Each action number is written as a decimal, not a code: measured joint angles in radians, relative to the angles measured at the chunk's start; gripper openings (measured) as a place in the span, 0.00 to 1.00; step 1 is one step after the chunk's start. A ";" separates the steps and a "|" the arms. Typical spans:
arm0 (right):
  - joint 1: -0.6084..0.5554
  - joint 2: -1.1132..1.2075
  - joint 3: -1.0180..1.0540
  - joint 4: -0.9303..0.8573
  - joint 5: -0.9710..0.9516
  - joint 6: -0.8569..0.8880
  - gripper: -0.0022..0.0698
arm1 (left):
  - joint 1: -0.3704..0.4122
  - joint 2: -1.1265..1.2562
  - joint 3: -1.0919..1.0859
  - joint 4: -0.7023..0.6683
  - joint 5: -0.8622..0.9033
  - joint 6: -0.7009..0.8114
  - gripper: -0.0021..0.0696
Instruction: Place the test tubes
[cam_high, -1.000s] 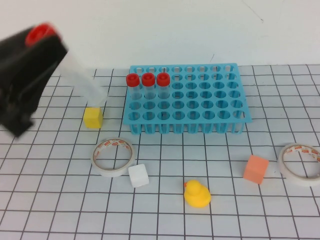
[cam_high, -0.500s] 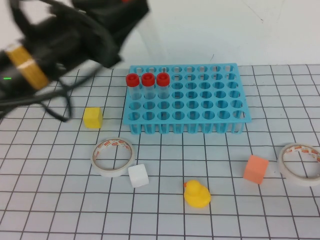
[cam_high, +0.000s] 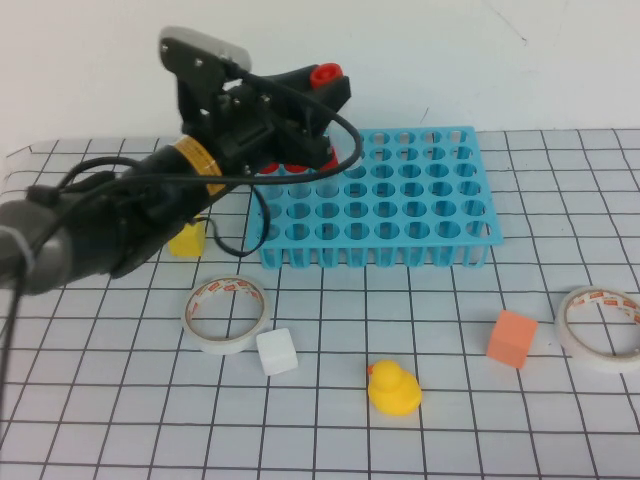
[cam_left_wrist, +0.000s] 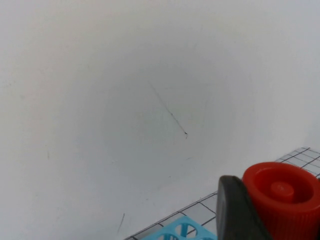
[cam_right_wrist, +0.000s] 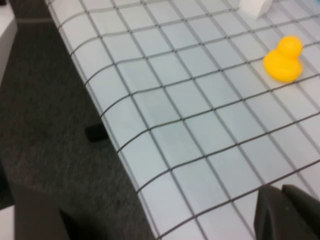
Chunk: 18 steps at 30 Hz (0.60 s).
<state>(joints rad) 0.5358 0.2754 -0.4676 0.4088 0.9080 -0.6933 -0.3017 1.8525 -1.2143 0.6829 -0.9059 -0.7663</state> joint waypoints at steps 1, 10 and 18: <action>0.000 0.000 0.007 0.000 0.004 0.000 0.03 | 0.000 0.020 -0.025 0.000 0.000 0.000 0.40; 0.000 0.000 0.011 0.000 0.011 0.000 0.03 | -0.001 0.183 -0.166 -0.004 0.000 0.060 0.40; 0.000 0.000 0.011 0.002 0.011 0.000 0.03 | -0.001 0.224 -0.175 0.037 0.006 0.113 0.40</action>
<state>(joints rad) 0.5358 0.2754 -0.4571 0.4107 0.9188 -0.6933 -0.3031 2.0769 -1.3897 0.7195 -0.9004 -0.6532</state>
